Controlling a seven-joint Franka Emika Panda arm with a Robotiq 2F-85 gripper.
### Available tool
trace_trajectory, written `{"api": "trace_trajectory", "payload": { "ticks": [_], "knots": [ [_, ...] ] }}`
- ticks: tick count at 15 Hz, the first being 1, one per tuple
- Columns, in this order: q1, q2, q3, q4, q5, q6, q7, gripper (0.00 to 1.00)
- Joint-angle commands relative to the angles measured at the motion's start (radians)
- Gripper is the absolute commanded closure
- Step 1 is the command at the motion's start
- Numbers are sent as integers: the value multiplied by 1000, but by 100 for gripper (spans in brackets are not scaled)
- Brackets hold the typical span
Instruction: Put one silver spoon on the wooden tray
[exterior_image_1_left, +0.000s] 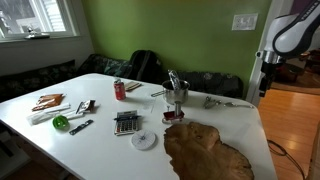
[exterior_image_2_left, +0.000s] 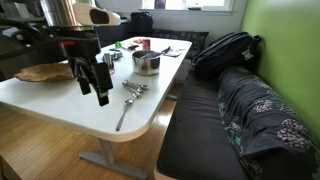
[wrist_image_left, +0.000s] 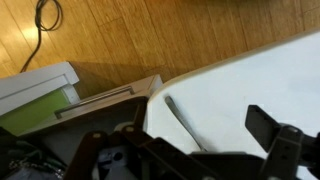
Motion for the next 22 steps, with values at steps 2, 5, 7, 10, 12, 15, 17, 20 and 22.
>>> {"api": "trace_trajectory", "payload": {
  "ticks": [2, 5, 7, 10, 12, 15, 17, 20, 22],
  "knots": [
    [15, 55, -1, 67, -10, -47, -3, 0],
    [21, 103, -2, 143, -52, -105, 48, 0],
    [13, 112, 7, 136, -44, -64, -9, 0],
    [24, 141, -9, 120, -148, 69, -57, 0],
    [17, 168, 11, 102, -162, 147, -117, 0],
    [-79, 201, 142, 77, 35, 197, -327, 0],
    [-169, 251, 246, 111, 198, 156, -447, 0],
    [-140, 231, 232, 106, 232, 101, -448, 0],
    [-168, 245, 254, 124, 266, 78, -479, 0]
  ]
}}
